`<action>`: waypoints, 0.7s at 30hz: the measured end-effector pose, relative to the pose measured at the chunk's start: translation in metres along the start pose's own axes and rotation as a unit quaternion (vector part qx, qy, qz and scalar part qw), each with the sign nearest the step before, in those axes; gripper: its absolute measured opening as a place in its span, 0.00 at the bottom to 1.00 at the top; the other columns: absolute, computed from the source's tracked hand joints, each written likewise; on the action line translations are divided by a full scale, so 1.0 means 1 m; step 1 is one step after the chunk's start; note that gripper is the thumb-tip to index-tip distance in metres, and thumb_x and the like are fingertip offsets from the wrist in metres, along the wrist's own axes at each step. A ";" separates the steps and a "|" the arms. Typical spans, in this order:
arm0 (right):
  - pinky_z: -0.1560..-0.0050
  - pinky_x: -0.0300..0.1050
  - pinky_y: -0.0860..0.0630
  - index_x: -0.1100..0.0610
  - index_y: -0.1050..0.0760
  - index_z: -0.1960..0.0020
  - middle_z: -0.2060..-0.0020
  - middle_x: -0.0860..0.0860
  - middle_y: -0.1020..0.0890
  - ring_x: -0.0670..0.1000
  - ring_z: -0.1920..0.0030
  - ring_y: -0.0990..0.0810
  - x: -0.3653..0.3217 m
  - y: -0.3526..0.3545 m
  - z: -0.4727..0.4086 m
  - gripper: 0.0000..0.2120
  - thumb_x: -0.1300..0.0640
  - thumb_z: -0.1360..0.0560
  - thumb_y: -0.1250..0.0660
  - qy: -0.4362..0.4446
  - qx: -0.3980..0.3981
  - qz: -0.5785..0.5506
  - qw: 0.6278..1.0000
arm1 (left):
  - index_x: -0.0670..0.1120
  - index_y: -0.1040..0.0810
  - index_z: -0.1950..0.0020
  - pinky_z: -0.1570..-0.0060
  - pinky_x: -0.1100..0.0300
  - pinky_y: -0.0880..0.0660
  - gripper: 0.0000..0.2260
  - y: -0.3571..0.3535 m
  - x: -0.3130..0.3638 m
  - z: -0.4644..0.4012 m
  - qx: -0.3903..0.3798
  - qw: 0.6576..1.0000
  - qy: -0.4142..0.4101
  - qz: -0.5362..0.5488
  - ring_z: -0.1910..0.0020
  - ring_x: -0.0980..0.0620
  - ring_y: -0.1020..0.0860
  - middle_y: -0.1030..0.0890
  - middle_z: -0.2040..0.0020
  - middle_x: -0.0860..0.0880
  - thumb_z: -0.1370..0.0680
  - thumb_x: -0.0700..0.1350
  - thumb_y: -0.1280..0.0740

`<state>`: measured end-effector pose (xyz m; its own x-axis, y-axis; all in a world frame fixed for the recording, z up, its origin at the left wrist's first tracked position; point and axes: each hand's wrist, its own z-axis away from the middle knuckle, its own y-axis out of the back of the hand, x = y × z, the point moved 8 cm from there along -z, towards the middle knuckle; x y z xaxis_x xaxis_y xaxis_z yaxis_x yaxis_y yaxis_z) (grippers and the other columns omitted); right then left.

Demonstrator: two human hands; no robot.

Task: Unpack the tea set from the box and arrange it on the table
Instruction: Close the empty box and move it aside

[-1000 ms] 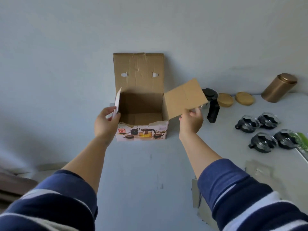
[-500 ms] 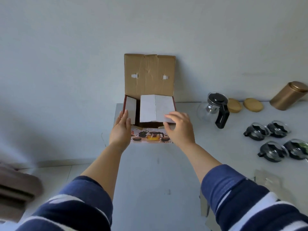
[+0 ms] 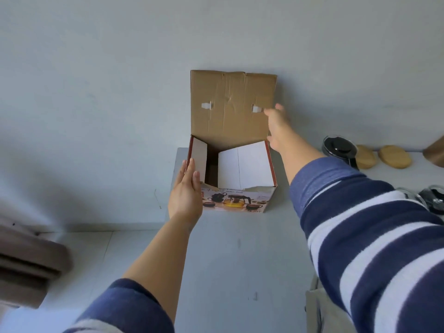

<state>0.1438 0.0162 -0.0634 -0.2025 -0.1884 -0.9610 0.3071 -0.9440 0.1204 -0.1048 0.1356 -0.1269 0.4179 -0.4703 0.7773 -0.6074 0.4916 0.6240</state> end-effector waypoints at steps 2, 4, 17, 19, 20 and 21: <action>0.31 0.51 0.33 0.48 0.41 0.25 0.28 0.48 0.32 0.51 0.31 0.31 -0.005 0.002 0.004 0.25 0.56 0.21 0.44 0.041 0.010 0.007 0.999 | 0.55 0.45 0.22 0.46 0.65 0.37 0.22 0.000 0.003 -0.001 -0.002 1.000 0.007 -0.005 0.26 0.56 0.39 0.45 0.22 0.58 0.17 0.54 0.55; 0.32 0.50 0.33 0.50 0.37 0.26 0.30 0.49 0.30 0.51 0.32 0.30 -0.010 0.007 0.015 0.24 0.55 0.22 0.44 0.084 0.026 0.030 0.996 | 0.55 0.46 0.22 0.48 0.66 0.37 0.22 -0.001 0.006 0.000 -0.008 1.000 0.016 -0.013 0.26 0.56 0.38 0.46 0.22 0.58 0.17 0.54 0.55; 0.53 0.34 0.31 0.53 0.27 0.35 0.49 0.51 0.22 0.47 0.57 0.25 0.033 0.045 0.131 0.21 0.66 0.26 0.42 0.217 0.053 0.114 0.968 | 0.51 0.47 0.23 0.39 0.54 0.28 0.34 0.019 0.010 -0.006 -0.021 0.984 0.047 0.168 0.34 0.49 0.27 0.30 0.29 0.49 0.23 0.47 0.31; 0.46 0.35 0.31 0.56 0.25 0.36 0.41 0.53 0.23 0.49 0.47 0.24 0.037 0.047 0.134 0.17 0.65 0.23 0.42 0.250 0.069 0.186 0.948 | 0.53 0.50 0.22 0.38 0.51 0.27 0.37 0.025 0.012 -0.001 -0.013 0.986 0.025 0.165 0.35 0.48 0.26 0.29 0.30 0.48 0.24 0.47 0.30; 0.45 0.37 0.30 0.56 0.24 0.37 0.42 0.54 0.23 0.51 0.44 0.24 0.041 0.048 0.134 0.16 0.65 0.22 0.42 0.261 0.072 0.220 0.937 | 0.55 0.50 0.22 0.37 0.50 0.27 0.37 0.027 0.013 0.001 -0.016 0.988 0.009 0.153 0.35 0.48 0.26 0.29 0.31 0.48 0.23 0.47 0.31; 0.43 0.40 0.29 0.57 0.24 0.37 0.42 0.55 0.22 0.54 0.43 0.24 0.045 0.049 0.135 0.16 0.65 0.21 0.42 0.269 0.073 0.251 0.927 | 0.57 0.49 0.23 0.37 0.48 0.27 0.35 0.028 0.014 0.002 -0.023 0.991 -0.007 0.132 0.36 0.48 0.26 0.28 0.31 0.48 0.23 0.48 0.32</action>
<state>0.0245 -0.0750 -0.0672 0.4376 -0.4885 -0.7549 0.0992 -0.8082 0.5805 -0.1169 0.1408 -0.0987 0.2391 -0.3315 0.9126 -0.6633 0.6307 0.4029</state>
